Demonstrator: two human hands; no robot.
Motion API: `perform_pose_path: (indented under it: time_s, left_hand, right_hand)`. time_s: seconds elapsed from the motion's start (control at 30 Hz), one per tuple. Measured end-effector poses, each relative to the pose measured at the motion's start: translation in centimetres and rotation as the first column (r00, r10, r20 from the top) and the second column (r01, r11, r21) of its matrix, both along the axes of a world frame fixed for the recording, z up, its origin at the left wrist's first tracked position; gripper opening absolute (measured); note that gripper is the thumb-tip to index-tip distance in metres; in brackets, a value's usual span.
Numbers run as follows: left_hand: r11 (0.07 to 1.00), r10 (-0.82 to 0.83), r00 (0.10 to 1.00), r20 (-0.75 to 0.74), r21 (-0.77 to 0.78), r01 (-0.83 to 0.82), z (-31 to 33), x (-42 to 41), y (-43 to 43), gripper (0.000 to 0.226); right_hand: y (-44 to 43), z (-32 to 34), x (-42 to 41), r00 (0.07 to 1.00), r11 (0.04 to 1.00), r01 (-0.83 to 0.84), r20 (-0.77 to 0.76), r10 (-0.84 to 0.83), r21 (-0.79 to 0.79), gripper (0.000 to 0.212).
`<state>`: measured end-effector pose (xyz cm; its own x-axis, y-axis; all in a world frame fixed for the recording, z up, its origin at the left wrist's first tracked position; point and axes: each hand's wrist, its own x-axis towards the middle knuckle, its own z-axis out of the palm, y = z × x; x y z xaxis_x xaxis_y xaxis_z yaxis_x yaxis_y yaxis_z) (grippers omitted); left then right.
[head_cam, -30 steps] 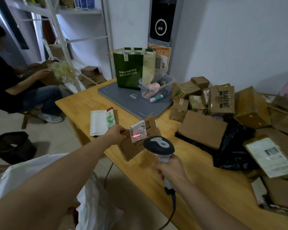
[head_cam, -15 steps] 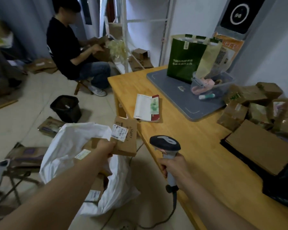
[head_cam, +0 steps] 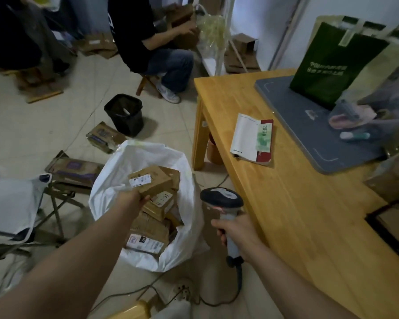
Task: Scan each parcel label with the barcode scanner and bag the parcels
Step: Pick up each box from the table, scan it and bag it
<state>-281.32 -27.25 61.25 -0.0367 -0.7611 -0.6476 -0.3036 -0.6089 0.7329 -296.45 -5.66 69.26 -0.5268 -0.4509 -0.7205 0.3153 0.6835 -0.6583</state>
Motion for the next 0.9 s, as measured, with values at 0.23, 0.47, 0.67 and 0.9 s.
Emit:
perform_pose_path:
  time_s: [0.23, 0.47, 0.67, 0.9]
  left_hand:
    - [0.961, -0.274, 0.954, 0.123, 0.013, 0.275, 1.7, -5.1, 2.3, 0.043]
    - [0.641, -0.664, 0.662, 0.347, -0.191, 0.743, 4.3, -14.5, 8.8, 0.054]
    - [0.283, -0.812, 0.387, 0.436, -0.287, 0.915, 7.0, -22.5, 17.0, 0.056]
    - [-0.248, -0.806, -0.028, 0.592, -0.294, 0.923, 7.9, -30.7, 29.0, 0.056]
  right_hand:
    - [0.7, -0.5, -1.3, 0.993, 0.993, 0.119, -0.011, -0.119, -0.026, 0.015]
    - [5.2, 0.9, -4.6, 0.930, 0.921, 0.366, 0.016, -0.367, -0.136, 0.024]
    - [12.9, 2.5, -7.9, 0.785, 0.766, 0.601, -0.011, -0.620, -0.228, 0.023]
    - [24.2, 3.8, -11.1, 0.540, 0.520, 0.815, 0.010, -0.842, -0.256, 0.015]
